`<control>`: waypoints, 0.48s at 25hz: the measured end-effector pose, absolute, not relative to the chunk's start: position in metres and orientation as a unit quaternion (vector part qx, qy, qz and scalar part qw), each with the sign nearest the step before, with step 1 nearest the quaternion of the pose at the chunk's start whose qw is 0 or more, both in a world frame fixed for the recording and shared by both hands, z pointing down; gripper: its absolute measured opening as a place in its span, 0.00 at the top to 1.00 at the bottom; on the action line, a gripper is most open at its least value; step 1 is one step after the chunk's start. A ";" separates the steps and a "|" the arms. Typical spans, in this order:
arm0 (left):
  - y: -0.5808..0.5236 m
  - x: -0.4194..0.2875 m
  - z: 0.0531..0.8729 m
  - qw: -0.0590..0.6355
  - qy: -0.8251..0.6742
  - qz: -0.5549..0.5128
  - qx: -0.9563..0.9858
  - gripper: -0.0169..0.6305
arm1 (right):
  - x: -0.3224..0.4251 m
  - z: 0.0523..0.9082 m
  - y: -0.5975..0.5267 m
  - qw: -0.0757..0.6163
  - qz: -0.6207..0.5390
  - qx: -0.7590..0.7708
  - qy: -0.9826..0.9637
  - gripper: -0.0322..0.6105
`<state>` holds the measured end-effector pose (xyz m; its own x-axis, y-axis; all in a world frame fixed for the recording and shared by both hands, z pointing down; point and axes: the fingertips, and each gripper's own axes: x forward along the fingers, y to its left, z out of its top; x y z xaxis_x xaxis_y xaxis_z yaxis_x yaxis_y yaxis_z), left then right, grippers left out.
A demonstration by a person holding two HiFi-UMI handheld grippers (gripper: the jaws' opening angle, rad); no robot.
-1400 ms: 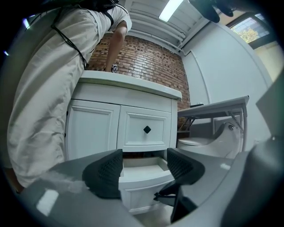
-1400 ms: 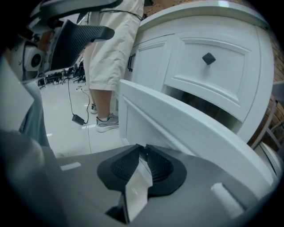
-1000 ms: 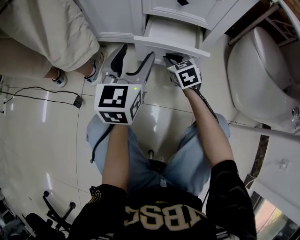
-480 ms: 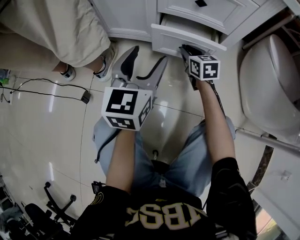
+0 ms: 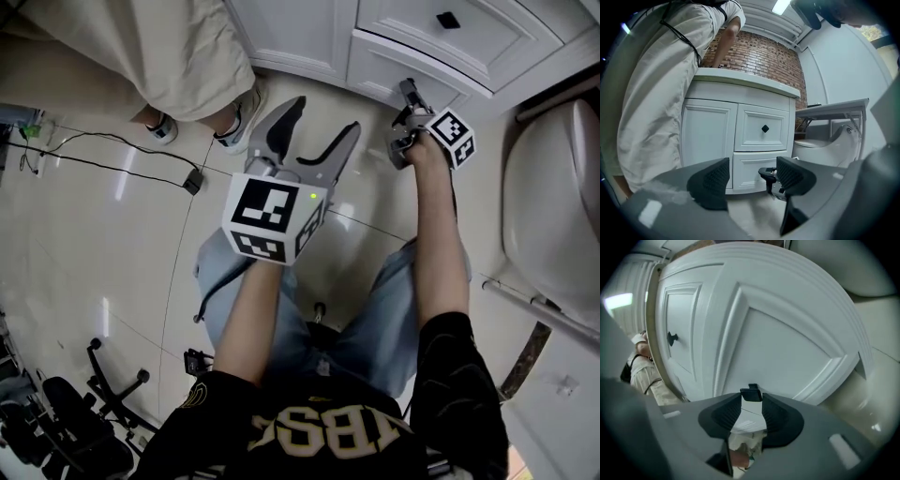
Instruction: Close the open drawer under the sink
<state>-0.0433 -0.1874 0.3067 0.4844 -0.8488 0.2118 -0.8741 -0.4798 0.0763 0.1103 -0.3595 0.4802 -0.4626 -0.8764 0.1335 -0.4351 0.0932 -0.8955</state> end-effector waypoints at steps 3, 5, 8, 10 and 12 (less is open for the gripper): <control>-0.190 -0.046 0.310 0.089 -0.505 0.078 0.855 0.49 | 0.106 0.480 -0.369 0.193 -0.427 -0.485 0.738 0.76; -0.191 -0.045 0.311 0.091 -0.505 0.080 0.855 0.49 | 0.103 0.481 -0.374 0.185 -0.412 -0.494 0.743 0.76; -0.190 -0.043 0.311 0.089 -0.502 0.083 0.856 0.48 | 0.102 0.482 -0.379 0.188 -0.404 -0.506 0.738 0.75; -0.189 -0.044 0.311 0.084 -0.501 0.087 0.857 0.49 | 0.100 0.482 -0.380 0.176 -0.392 -0.518 0.740 0.75; -0.187 -0.045 0.311 0.080 -0.501 0.091 0.857 0.49 | 0.099 0.482 -0.380 0.162 -0.385 -0.525 0.741 0.75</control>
<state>-0.0452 -0.1874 0.3109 0.4814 -0.8442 0.2358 -0.8733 -0.4848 0.0472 0.0987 -0.3799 0.4823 -0.3951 -0.9040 0.1636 -0.6542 0.1519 -0.7409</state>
